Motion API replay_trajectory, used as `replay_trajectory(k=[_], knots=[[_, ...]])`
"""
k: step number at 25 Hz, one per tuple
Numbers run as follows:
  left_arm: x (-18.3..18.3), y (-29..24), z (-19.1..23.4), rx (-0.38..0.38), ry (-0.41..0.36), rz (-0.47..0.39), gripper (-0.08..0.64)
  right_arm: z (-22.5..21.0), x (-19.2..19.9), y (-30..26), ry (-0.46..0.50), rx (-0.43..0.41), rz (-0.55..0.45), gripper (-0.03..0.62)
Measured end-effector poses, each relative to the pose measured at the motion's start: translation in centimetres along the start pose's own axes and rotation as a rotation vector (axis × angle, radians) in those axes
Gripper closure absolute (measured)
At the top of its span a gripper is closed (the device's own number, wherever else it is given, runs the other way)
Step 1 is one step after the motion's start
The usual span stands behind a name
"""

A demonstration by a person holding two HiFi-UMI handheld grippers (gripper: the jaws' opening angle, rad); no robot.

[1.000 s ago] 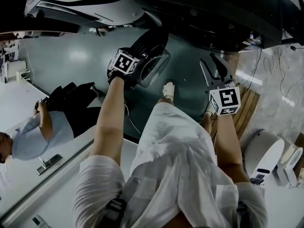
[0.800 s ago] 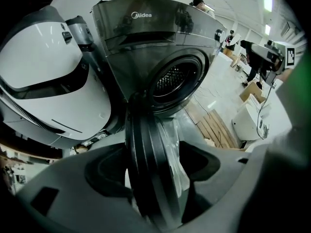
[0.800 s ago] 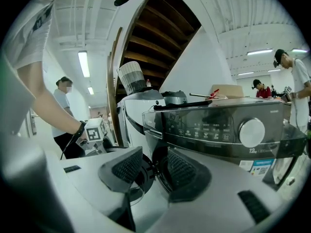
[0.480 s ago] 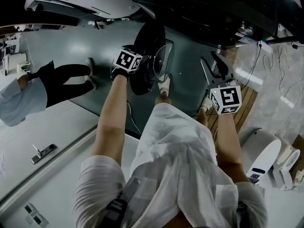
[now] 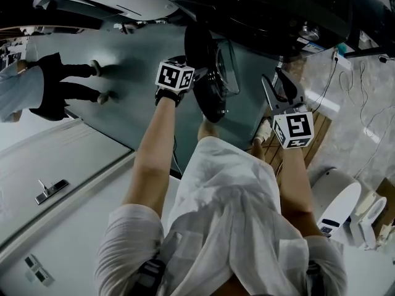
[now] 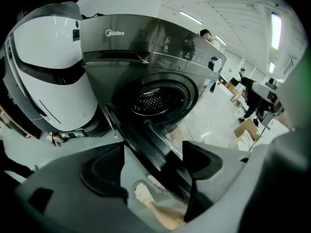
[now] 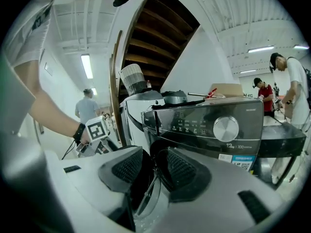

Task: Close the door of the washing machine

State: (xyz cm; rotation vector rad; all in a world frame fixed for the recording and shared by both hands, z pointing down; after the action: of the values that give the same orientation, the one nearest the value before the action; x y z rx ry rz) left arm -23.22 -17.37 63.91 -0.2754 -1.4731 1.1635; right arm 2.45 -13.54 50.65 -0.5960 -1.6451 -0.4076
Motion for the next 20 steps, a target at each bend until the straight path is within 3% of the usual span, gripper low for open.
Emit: replay_trajectory(k=[12, 16, 20], knots=[[-4.6, -3.3, -6.1, 0.027, 0.182, -0.192, 0.183, -1.9, -0.1, 2.7, 0.008, 0.052, 0.013, 0.411], [-5.9, -3.6, -8.0, 0.083, 0.127, -0.225, 0.184, -2.5, -0.2, 3.3, 0.001, 0.08, 0.004, 0.411], [-6.5, -4.2, -10.5, 0.121, 0.006, -0.249, 0.184, -3.0, -0.3, 3.7, 0.002, 0.1, -0.002, 0.411]])
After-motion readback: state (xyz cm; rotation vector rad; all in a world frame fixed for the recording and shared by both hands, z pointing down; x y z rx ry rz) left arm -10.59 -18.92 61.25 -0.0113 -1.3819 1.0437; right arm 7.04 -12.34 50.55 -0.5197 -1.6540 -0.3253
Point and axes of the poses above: the fingertips, and each gripper's own axes: y backward along the fingers, z to its left, x out of its underside, the point moved 2 cm from there along y, backward along the fingers, and after that the axes turned 13 degrees about -z, right-handed, at the moved point
